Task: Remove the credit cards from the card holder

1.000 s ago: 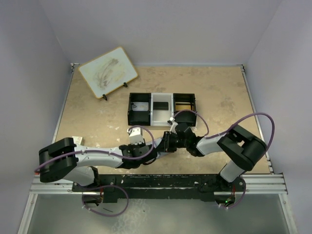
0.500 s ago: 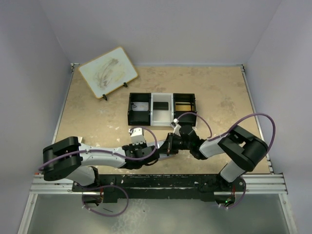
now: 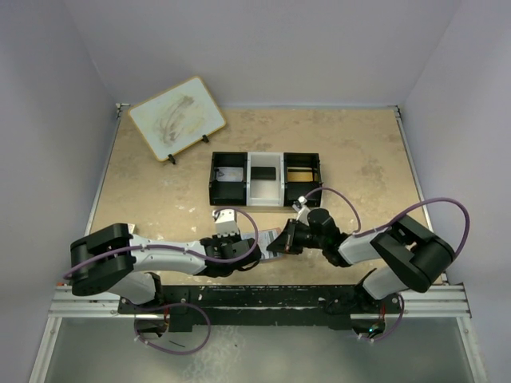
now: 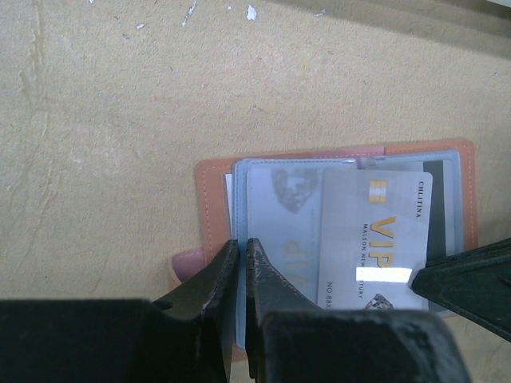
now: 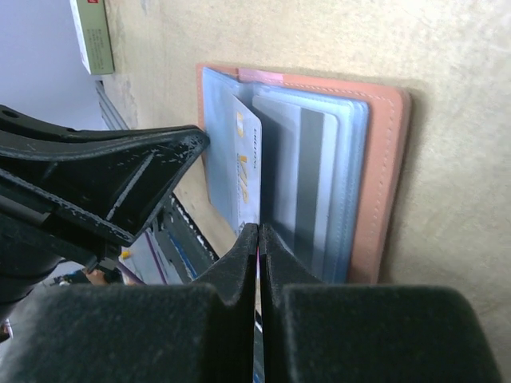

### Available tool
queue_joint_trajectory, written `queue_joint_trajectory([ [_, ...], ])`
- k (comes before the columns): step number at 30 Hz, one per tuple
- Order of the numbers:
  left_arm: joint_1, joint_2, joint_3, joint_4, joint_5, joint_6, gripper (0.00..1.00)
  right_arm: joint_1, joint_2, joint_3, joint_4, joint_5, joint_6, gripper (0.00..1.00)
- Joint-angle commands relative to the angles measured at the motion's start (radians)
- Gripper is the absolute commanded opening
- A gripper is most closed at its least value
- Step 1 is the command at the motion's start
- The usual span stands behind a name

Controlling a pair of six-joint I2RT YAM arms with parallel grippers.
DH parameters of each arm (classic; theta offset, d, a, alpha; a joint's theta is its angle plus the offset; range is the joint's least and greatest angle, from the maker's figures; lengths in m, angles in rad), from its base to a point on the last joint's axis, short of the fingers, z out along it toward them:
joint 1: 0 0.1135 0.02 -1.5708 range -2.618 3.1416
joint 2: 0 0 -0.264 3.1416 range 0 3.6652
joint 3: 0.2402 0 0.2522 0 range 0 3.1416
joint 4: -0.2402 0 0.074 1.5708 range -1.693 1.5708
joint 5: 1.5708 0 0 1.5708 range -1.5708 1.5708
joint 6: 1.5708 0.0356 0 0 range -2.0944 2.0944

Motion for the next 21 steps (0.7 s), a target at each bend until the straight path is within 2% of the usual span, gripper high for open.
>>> queue_joint_trajectory([
  [1, 0.002, -0.011, -0.023, -0.03, 0.035, 0.025, 0.06, -0.011, -0.033, -0.04, 0.004, -0.002, -0.014, 0.0],
  [4, 0.001, -0.07, -0.017, -0.018, 0.03, 0.033, 0.1, -0.011, -0.027, -0.039, 0.012, -0.008, -0.016, 0.0],
  [8, -0.001, -0.159, 0.001, 0.056, 0.034, 0.076, 0.23, -0.011, -0.017, -0.038, 0.041, -0.003, 0.003, 0.0],
  [10, -0.001, -0.185, 0.016, 0.098, 0.04, 0.104, 0.25, -0.011, -0.021, -0.035, 0.041, 0.003, 0.005, 0.0],
  [15, -0.001, -0.151, 0.022, 0.194, 0.079, 0.143, 0.25, -0.011, -0.038, -0.031, 0.032, 0.014, 0.004, 0.0],
  [18, -0.001, -0.109, 0.003, 0.183, 0.039, 0.059, 0.18, -0.011, -0.051, -0.037, 0.036, 0.025, 0.002, 0.01],
  [21, -0.001, -0.089, -0.058, 0.29, 0.052, 0.023, 0.17, -0.011, -0.074, -0.065, 0.074, 0.048, 0.006, 0.02],
])
